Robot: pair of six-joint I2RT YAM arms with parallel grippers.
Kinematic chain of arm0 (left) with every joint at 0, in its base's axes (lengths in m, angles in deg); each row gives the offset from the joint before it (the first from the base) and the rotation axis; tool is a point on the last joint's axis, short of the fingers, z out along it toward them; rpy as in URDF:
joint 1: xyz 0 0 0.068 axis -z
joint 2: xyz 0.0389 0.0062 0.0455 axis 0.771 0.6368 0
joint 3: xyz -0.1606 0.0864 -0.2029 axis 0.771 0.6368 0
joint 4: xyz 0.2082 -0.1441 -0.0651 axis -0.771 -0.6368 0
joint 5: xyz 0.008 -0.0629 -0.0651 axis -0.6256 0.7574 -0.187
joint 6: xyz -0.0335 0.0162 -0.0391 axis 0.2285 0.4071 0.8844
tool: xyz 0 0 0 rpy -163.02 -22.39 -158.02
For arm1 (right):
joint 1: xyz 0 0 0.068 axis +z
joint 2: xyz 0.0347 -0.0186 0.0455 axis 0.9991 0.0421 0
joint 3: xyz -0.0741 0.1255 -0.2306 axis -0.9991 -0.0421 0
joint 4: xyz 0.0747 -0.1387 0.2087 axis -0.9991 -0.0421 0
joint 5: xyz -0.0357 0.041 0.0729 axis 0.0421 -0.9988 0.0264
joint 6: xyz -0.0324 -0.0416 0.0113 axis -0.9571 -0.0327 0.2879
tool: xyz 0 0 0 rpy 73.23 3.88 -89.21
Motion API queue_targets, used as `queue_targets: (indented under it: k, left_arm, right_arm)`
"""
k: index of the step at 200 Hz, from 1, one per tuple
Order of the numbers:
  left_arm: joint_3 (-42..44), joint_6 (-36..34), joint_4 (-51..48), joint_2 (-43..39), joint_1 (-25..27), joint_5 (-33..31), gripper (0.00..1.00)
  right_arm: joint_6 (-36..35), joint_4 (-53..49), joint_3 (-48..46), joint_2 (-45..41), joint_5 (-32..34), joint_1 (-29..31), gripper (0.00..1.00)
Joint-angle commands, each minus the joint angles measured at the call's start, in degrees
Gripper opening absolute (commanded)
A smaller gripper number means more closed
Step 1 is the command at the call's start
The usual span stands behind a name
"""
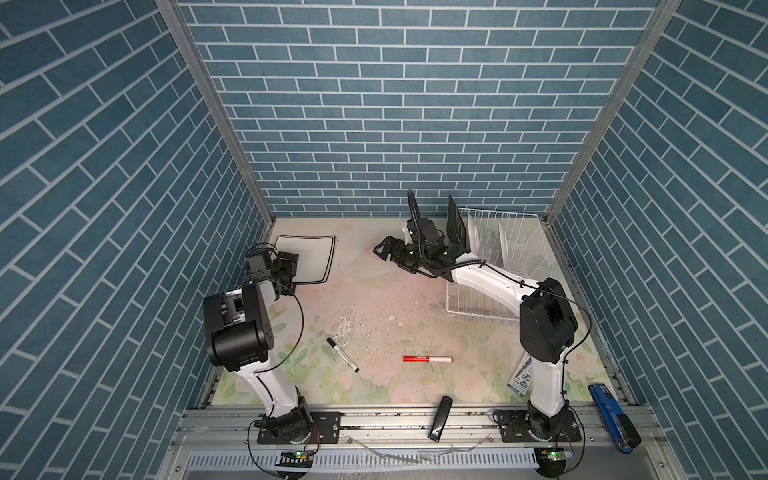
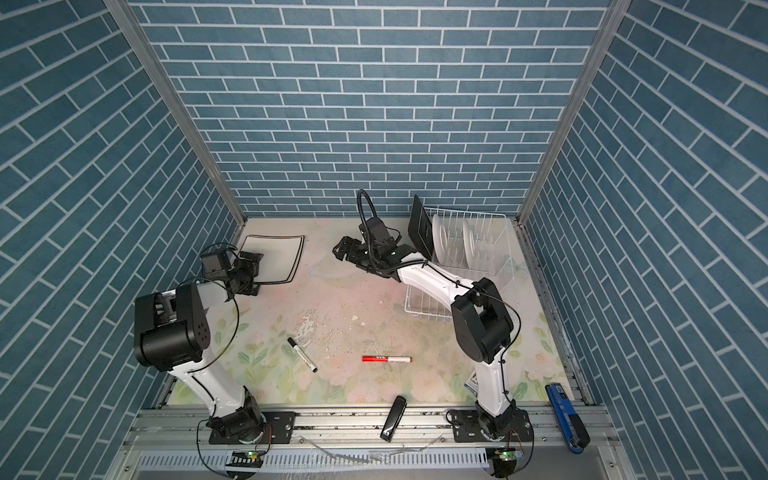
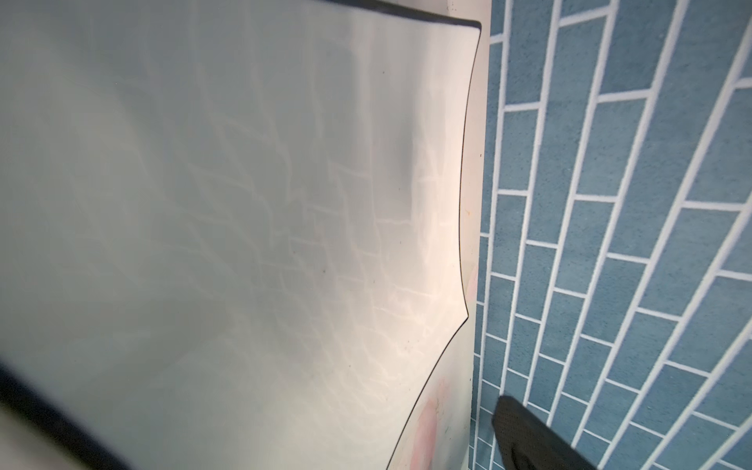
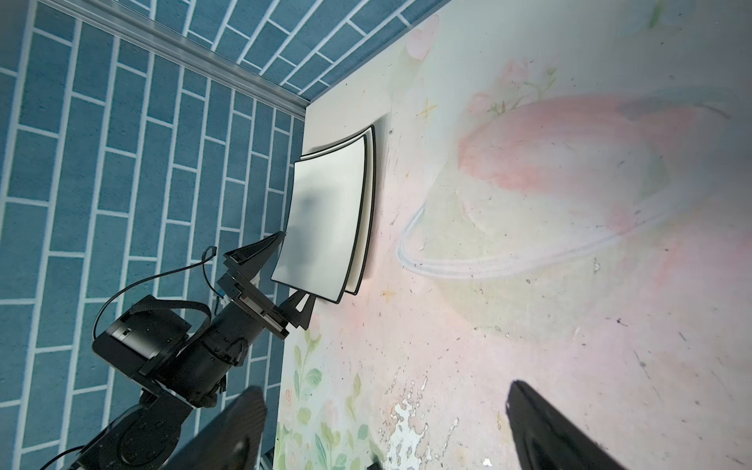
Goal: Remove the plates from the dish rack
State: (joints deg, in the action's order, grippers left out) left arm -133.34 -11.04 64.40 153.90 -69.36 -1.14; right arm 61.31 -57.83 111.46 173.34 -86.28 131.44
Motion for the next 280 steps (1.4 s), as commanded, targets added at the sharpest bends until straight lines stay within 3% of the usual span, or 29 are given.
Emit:
queue_targets:
  k: [1, 155, 193, 280]
  left_arm:
    - [-1.40, -1.85, -1.58, -1.77, 0.29, -0.18, 1.00]
    - [-4.84, -10.78, -12.85, -3.66, 1.42, -3.54, 1.00]
    - [-7.36, -10.32, -18.67, -2.94, 1.72, -6.70, 1.00]
    - [-11.22, -9.00, -22.16, -0.10, 3.43, -7.01, 1.00]
  right_arm:
    - [1.76, 1.40, -1.68, -3.28, 1.48, -0.53, 0.94]
    - [1.85, 2.93, -3.78, -4.79, 1.49, -1.03, 0.94]
    - [2.00, 4.01, -4.65, -5.28, 1.52, -1.57, 0.94]
    - [1.45, 4.87, -6.09, -7.51, 0.88, -2.32, 0.93]
